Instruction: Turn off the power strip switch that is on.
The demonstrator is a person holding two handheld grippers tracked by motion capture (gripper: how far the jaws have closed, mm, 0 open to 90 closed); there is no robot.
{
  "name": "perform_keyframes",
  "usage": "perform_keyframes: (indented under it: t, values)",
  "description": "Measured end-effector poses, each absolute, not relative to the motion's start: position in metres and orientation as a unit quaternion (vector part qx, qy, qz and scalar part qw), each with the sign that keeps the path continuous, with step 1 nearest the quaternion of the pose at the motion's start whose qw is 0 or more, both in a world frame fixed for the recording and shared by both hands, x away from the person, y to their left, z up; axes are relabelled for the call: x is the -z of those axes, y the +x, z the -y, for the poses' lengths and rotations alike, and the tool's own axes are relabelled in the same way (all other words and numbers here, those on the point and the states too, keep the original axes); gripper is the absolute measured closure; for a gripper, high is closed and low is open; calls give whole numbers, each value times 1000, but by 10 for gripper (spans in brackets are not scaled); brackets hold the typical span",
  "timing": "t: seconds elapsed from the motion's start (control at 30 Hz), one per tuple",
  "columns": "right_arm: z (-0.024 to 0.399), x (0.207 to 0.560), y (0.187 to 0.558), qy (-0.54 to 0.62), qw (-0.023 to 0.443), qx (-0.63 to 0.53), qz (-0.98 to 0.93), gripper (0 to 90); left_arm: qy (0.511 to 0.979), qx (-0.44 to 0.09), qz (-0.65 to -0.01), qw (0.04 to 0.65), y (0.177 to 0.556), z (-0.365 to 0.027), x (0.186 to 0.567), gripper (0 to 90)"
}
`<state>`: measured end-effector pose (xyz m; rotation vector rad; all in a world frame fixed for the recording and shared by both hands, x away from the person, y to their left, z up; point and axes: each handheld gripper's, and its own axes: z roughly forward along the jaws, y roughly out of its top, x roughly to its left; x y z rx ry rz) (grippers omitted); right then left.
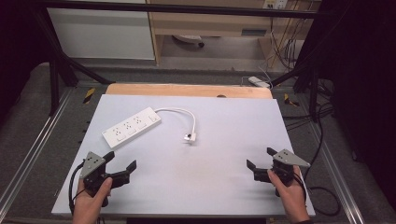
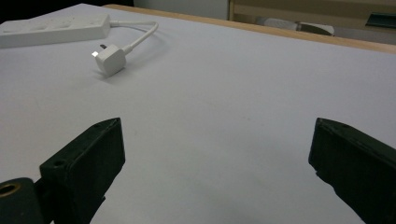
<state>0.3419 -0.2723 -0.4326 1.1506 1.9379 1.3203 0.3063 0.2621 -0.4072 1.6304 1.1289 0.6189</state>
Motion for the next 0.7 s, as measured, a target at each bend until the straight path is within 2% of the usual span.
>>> perform_keyframes:
  t: [0.7]
  values:
    - [273,432,341,431,265,-488,-711,30,659,-263,-467,527,313,-270,384,67]
